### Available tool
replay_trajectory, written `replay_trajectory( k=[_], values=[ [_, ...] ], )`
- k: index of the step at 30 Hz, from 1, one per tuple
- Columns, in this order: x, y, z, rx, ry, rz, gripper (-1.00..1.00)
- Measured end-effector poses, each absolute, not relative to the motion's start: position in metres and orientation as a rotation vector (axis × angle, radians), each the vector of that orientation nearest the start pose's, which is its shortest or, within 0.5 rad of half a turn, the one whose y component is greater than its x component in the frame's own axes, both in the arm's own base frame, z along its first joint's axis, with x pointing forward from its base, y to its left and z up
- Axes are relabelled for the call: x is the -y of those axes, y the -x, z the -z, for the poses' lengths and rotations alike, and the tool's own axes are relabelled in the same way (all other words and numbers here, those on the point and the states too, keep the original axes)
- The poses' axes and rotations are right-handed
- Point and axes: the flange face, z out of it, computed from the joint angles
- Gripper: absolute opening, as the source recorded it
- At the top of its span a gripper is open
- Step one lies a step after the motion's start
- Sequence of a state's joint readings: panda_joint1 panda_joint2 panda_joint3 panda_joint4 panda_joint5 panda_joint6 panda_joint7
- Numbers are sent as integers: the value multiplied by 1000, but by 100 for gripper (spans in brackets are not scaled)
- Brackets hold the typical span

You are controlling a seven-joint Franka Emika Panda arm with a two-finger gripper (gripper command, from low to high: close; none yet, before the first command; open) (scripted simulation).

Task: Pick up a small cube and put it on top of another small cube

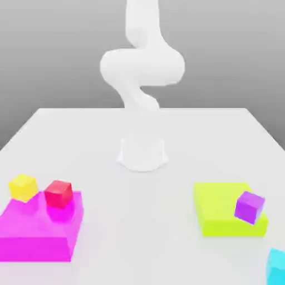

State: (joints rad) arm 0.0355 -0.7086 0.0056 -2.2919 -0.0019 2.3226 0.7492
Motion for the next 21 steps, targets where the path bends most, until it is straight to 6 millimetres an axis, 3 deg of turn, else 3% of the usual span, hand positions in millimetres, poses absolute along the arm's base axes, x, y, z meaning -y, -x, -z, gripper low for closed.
replay_trajectory(
  k=[5, 11, 16, 21],
  values=[
    [-57, -437, -623, -716, 2713, 834, 0],
    [-113, -485, -537, -425, 2885, 662, 0],
    [-163, -508, -457, -157, 2990, 506, 0],
    [-219, -511, -371, 146, 3054, 340, 0]
  ],
)
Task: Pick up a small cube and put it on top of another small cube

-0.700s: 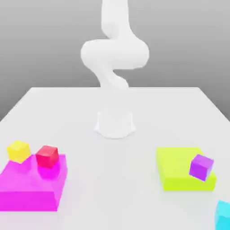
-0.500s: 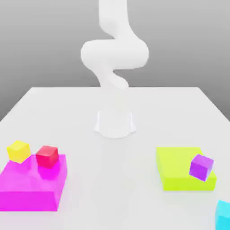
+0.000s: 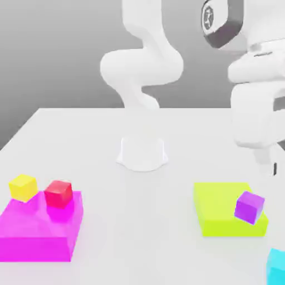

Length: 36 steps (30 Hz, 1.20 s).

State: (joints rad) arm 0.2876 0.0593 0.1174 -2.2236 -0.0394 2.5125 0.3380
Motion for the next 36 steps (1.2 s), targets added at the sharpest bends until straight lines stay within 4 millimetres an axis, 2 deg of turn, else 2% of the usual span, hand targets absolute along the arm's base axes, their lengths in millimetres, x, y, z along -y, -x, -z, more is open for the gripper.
replay_trajectory(
  k=[4, 9, 13, 14, 20, 22, 25, 26, 28, 31, 34, 35, 36],
  values=[
    [-249, -505, -299, 360, 3080, 202, 0],
    [-287, -481, -209, 638, 3072, 30, 0],
    [-292, -476, -146, 682, 3066, 2, 0],
    [-292, -476, -137, 683, 3066, 1, -100],
    [-292, -475, -132, 684, 3066, -1, -100],
    [-293, -476, -147, 685, 3066, -2, -100],
    [-290, -476, -188, 674, 3069, -1, -100],
    [-272, -482, -200, 599, 3092, 2, -100],
    [-223, -494, -219, 381, 3143, 11, -100],
    [-148, -501, -243, 40, 3184, 21, -100],
    [-73, -496, -264, -319, 3180, 26, -100],
    [-41, -492, -271, -465, 3164, 27, -100],
    [-1, -485, -279, -645, 3134, 27, -100]
  ],
)
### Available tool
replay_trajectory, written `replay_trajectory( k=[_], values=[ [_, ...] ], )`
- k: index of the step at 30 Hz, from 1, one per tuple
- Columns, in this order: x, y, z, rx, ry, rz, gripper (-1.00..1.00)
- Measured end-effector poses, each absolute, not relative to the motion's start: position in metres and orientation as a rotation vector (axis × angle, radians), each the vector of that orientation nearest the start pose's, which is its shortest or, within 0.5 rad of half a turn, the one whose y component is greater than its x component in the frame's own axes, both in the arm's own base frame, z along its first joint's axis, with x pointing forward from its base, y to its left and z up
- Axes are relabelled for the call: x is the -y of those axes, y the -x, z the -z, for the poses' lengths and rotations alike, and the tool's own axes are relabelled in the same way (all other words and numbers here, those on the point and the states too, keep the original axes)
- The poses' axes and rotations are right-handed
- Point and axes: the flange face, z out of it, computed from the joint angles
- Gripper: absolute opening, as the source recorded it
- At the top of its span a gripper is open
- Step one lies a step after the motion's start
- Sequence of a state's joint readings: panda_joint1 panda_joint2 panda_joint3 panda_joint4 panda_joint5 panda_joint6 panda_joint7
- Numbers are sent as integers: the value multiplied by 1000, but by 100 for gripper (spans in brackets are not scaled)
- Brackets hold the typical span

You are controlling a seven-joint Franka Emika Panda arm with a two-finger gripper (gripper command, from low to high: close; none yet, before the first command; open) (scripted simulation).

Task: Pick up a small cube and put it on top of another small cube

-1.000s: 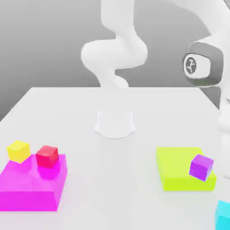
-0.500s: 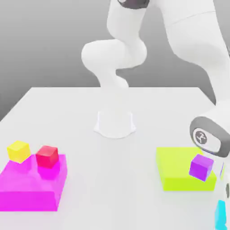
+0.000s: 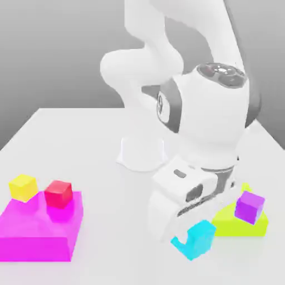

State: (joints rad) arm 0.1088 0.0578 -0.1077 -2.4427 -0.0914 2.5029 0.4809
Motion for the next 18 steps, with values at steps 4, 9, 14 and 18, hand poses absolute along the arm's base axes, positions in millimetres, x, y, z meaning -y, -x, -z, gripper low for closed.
replay_trajectory(
  k=[4, 9, 14, 18],
  values=[
    [105, -432, -306, -1241, 2941, 24, -100],
    [183, -353, -323, -1780, 2606, 8, -100],
    [204, -326, -284, -1940, 2465, -2, -100],
    [204, -324, -264, -1946, 2463, -1, 100]
  ],
)
